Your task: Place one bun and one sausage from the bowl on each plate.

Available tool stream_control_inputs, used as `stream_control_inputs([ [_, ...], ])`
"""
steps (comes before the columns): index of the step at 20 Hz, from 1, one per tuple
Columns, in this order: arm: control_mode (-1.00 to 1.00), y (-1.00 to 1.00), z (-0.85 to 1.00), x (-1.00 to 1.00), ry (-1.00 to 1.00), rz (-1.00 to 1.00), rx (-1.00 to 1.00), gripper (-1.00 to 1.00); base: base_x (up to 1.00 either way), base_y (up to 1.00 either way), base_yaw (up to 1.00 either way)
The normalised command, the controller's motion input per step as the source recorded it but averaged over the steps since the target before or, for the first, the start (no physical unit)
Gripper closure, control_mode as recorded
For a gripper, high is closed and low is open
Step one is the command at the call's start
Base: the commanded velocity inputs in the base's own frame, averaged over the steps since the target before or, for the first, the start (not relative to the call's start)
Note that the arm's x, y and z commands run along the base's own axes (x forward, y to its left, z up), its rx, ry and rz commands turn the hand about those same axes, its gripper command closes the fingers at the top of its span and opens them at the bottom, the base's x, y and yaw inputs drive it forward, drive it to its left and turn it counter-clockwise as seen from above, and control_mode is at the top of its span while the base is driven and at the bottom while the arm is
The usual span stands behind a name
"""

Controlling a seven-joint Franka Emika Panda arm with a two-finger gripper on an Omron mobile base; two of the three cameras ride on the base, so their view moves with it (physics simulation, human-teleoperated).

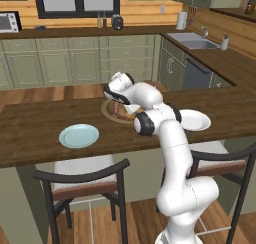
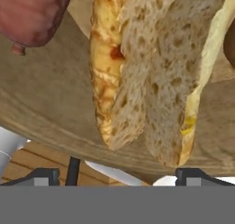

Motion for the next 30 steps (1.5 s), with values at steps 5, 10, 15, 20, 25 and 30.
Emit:
stream_control_inputs([
  [5,-1.0,0.04,-0.01,-0.38,-0.1,0.01,0.02,-1.0,0.0,0.0,0.0],
  [10,-1.0,-0.2,-0.12,-0.04,-0.24,0.0,0.29,-1.0,0.0,0.0,0.0],
  [15,-1.0,-0.09,-0.16,0.0,-0.37,0.01,0.07,-1.0,0.0,0.0,0.0],
  [20,-1.0,0.05,-0.49,-0.4,-0.23,0.0,0.13,-1.0,0.0,0.0,0.0],
  [25,-1.0,0.0,-0.05,0.28,0.0,0.0,0.07,-1.0,0.0,0.0,0.0],
  [30,-1.0,-0.03,-0.16,0.05,0.01,-0.05,0.06,-1.0,0.0,0.0,0.0],
])
